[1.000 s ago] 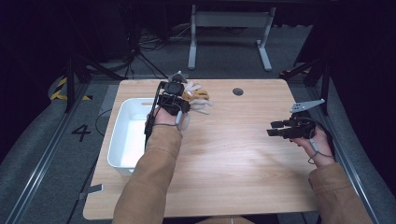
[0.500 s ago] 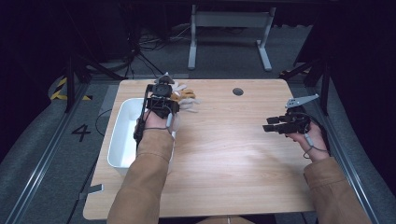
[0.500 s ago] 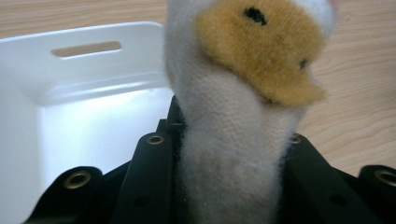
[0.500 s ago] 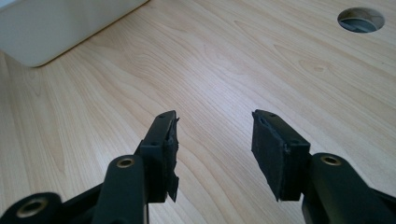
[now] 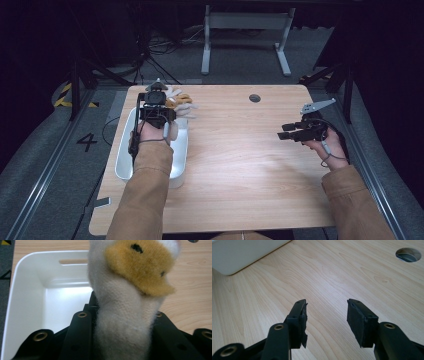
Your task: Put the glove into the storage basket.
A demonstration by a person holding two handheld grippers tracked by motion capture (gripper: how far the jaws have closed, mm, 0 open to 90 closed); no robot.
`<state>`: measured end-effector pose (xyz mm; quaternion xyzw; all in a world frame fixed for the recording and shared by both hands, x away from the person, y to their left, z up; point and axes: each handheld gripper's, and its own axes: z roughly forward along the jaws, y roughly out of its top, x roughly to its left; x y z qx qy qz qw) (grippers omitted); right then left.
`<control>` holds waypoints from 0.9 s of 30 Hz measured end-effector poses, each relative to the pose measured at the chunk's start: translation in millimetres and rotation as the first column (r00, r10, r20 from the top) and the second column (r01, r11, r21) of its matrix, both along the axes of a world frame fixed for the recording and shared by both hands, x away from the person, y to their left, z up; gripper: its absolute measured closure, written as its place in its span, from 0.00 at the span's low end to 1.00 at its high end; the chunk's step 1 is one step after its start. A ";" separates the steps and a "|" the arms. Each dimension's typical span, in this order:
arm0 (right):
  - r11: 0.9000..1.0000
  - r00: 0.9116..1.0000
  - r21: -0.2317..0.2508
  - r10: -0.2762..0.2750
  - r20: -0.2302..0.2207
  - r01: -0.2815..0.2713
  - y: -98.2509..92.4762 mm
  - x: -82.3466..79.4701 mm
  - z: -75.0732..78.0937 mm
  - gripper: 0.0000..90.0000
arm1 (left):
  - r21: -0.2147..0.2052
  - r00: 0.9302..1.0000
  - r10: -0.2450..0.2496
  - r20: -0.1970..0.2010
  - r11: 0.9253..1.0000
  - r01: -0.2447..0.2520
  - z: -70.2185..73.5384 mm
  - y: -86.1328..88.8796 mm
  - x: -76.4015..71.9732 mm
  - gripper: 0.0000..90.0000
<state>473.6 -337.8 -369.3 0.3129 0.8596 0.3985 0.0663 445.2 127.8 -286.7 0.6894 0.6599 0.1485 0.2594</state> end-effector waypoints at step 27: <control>1.000 1.000 -0.006 -0.003 -0.009 0.003 -3.2 -2.7 -3.5 0.55 | -0.068 0.992 0.106 -0.074 0.991 -0.112 -60.7 44.3 -1.0 0.76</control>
